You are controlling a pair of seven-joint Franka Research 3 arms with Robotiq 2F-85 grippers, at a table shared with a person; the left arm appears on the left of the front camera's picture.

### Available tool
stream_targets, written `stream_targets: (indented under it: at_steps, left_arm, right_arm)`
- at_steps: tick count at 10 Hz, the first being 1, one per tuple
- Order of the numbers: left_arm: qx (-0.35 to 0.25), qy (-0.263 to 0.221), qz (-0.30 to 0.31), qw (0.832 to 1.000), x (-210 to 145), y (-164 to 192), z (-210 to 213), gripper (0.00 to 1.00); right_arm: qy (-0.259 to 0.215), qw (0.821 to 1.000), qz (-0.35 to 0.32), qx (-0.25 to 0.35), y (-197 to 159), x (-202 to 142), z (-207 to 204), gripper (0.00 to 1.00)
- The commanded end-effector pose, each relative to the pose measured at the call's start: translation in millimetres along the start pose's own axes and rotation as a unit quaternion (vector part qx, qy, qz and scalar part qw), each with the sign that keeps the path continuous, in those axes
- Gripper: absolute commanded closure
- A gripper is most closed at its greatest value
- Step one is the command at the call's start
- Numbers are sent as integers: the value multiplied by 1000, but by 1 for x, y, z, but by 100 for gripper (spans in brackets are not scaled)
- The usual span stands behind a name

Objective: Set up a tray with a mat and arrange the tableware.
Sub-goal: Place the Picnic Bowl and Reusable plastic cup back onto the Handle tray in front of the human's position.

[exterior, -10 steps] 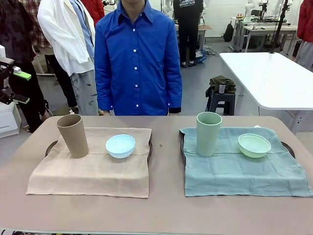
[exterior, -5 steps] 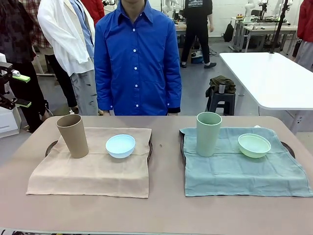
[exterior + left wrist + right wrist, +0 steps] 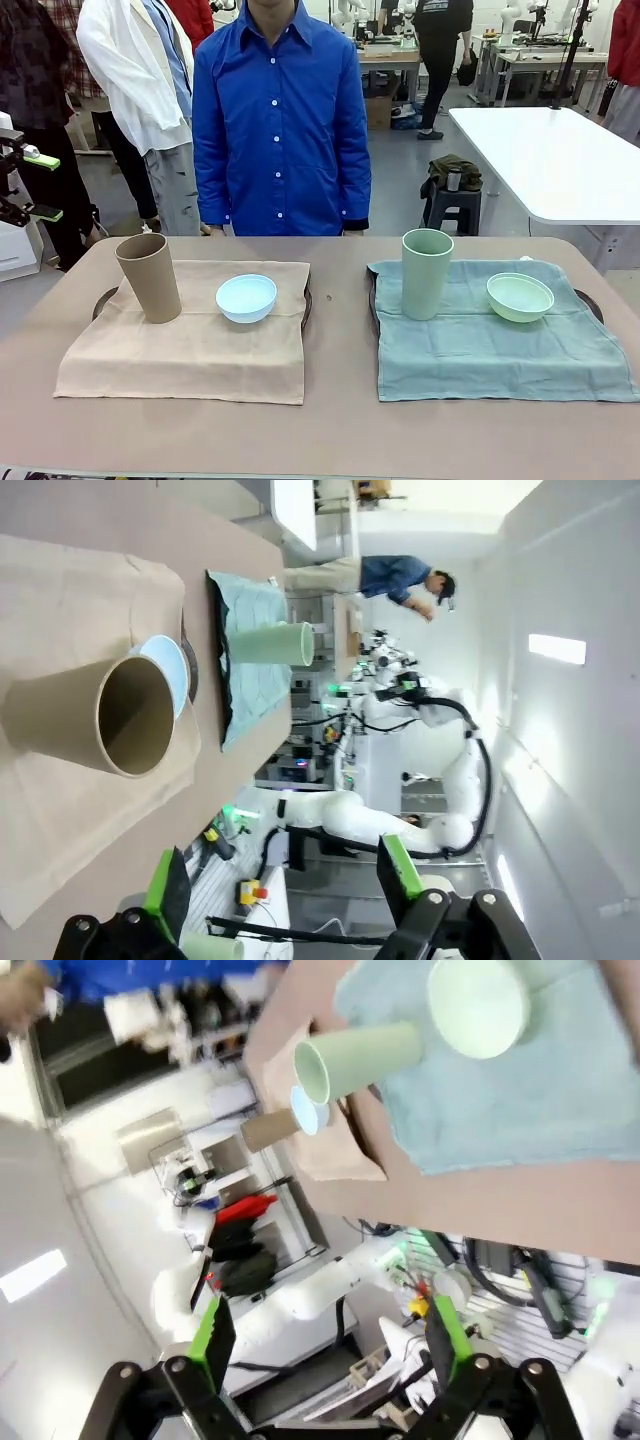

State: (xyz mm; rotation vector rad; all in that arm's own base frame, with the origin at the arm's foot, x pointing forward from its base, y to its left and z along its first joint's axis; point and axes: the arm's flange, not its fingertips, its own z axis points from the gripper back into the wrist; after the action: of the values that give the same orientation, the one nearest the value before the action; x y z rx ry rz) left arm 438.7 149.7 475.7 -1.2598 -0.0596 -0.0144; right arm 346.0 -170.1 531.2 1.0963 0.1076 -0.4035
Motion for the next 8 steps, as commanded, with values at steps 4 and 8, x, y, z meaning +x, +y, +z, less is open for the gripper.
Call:
stream_targets:
  at_steps: [4,8]
  left_arm:
    - [-166,35,18,985,0,69,49,0]
    - [-158,36,31,986,-13,80,42,0]
  right_arm:
    - [42,991,65,107,-81,73,18,0]
    - [29,993,51,106,-100,82,13,0]
